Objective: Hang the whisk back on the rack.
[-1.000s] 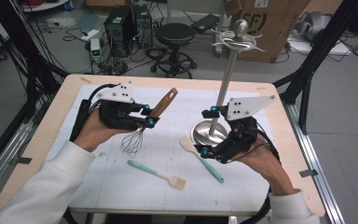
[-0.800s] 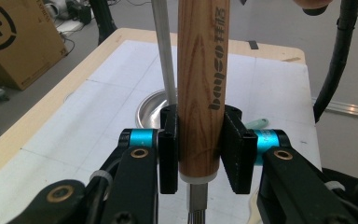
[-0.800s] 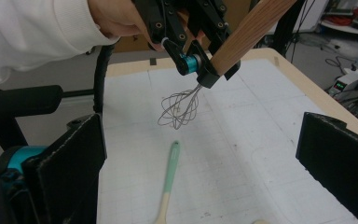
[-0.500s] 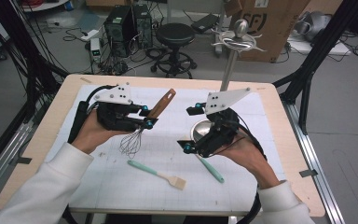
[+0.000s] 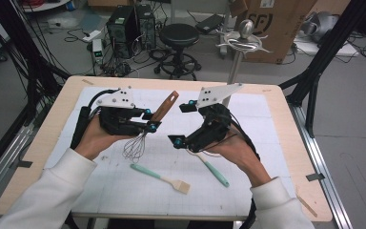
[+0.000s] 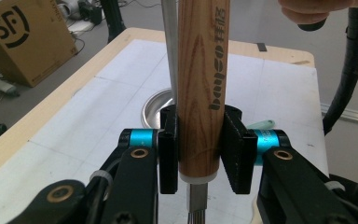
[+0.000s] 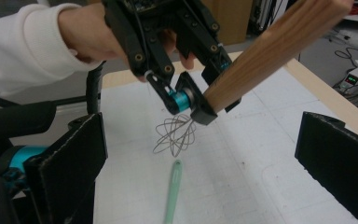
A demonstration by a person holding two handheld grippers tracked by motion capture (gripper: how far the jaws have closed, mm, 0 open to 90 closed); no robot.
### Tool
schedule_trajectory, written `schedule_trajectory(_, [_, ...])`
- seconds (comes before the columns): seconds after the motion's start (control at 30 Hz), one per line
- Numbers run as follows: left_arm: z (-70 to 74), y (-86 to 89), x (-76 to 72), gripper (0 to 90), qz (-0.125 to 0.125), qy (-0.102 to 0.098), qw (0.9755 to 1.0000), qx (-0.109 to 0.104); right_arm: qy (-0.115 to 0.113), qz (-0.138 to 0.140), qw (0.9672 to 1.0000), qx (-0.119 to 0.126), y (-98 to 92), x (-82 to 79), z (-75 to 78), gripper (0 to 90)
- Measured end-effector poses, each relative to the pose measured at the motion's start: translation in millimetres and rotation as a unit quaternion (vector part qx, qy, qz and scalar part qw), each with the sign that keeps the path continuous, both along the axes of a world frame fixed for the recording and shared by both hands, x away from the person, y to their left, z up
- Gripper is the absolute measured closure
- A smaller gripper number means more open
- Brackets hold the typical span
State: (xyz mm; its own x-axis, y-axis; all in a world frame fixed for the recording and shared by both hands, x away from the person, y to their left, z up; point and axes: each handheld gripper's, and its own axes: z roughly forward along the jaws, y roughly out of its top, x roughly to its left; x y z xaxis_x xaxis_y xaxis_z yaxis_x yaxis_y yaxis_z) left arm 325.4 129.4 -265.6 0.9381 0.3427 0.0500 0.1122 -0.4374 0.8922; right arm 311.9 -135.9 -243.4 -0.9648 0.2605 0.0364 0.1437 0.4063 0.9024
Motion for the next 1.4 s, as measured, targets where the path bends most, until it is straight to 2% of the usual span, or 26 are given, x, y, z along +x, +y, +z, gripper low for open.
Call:
schedule_trajectory(0.13, [0.1,-0.6,-0.5,70.2,0.004,-0.002,1.0,0.001,0.001,-0.01,0.9999,0.007,4.8,2.1,0.5,1.2])
schedule_trajectory(0.23, [-0.3,-1.3,-0.5,70.2,0.005,-0.003,1.0,0.002,0.003,-0.018,0.9997,0.017,6.3,4.1,0.8,6.4])
schedule_trajectory(0.37, [-1.2,-1.7,-0.4,70.2,0.007,-0.003,1.0,0.001,0.015,-0.03,0.999,0.029,6.1,7.8,0.8,6.9])
schedule_trajectory(0.47, [-1.7,-3.0,-0.5,70.2,0.008,-0.001,1.0,-0.002,0.016,-0.036,0.9986,0.036,4.5,9.6,1.3,15.3])
schedule_trajectory(0.53, [-1.8,-3.8,-1.0,70.2,0.007,0.0,1.0,-0.003,0.02,-0.041,0.9982,0.04,4.0,10.6,1.7,17.4])
schedule_trajectory(0.73, [-2.3,-4.5,-0.7,70.2,0.01,0.0,0.9999,-0.004,0.024,-0.04,0.9982,0.037,6.4,11.5,0.7,22.5])
schedule_trajectory(1.1, [-3.2,-6.5,-1.5,70.2,0.019,0.0,0.9997,-0.014,0.026,-0.053,0.9975,0.039,14.1,11.7,-0.4,40.9])
schedule_trajectory(1.27, [-4.8,-7.8,-2.2,70.2,0.024,0.0,0.9996,-0.012,0.029,-0.064,0.9967,0.039,15.9,12.7,-0.4,48.9])
schedule_trajectory(1.3, [-4.9,-8.2,-2.1,70.2,0.024,-0.002,0.9997,-0.008,0.035,-0.069,0.9963,0.038,15.8,12.1,-0.3,51.3])
schedule_trajectory(1.4, [-5.2,-9.4,-2.3,70.4,0.026,-0.002,0.9997,-0.003,0.031,-0.073,0.9961,0.04,16.1,14.5,-0.8,56.9])
